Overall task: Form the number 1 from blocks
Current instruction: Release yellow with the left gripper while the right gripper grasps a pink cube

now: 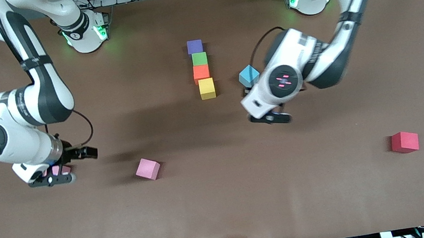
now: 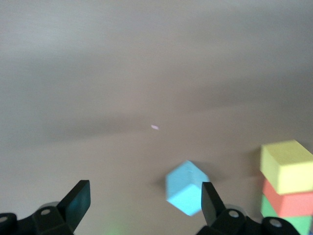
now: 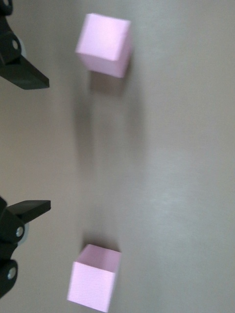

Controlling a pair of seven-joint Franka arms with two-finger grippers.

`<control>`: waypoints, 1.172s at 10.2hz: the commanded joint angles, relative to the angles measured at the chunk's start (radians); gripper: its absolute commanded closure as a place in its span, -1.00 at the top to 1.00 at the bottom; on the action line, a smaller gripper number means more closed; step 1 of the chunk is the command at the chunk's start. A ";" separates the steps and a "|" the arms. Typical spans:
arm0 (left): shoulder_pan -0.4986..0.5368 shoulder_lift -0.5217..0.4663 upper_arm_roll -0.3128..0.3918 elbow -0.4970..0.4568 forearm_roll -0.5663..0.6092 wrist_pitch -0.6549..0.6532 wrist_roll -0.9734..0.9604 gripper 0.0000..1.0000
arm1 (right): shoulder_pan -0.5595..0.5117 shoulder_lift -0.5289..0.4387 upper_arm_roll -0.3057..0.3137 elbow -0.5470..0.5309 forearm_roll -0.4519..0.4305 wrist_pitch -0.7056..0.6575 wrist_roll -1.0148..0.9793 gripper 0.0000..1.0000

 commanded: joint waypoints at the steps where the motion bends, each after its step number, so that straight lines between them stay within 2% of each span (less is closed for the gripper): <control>1: 0.116 -0.052 -0.009 -0.026 0.051 -0.024 -0.116 1.00 | 0.023 0.188 -0.002 0.213 0.010 -0.018 0.134 1.00; 3: 0.176 -0.089 -0.009 -0.026 0.093 -0.041 -0.233 1.00 | 0.060 0.288 0.000 0.295 0.010 0.009 0.261 1.00; 4: 0.198 -0.103 -0.009 -0.026 0.116 -0.041 -0.250 1.00 | 0.080 0.330 0.000 0.312 0.012 0.070 0.319 1.00; 6: 0.241 -0.115 -0.009 -0.026 0.131 -0.041 -0.247 1.00 | 0.115 0.374 0.007 0.318 0.012 0.121 0.430 1.00; 7: 0.273 -0.128 -0.011 -0.026 0.159 -0.032 -0.230 1.00 | 0.118 0.381 0.032 0.321 0.012 0.125 0.464 1.00; 8: 0.308 -0.175 -0.008 -0.036 0.157 -0.018 -0.169 1.00 | 0.118 0.393 0.053 0.324 0.012 0.147 0.519 1.00; 9: 0.308 -0.228 0.039 -0.060 0.145 0.002 -0.058 1.00 | 0.120 0.402 0.075 0.326 0.012 0.169 0.554 1.00; 12: 0.285 -0.384 0.185 -0.149 0.055 0.077 0.314 1.00 | 0.141 0.402 0.079 0.304 0.004 0.163 0.532 1.00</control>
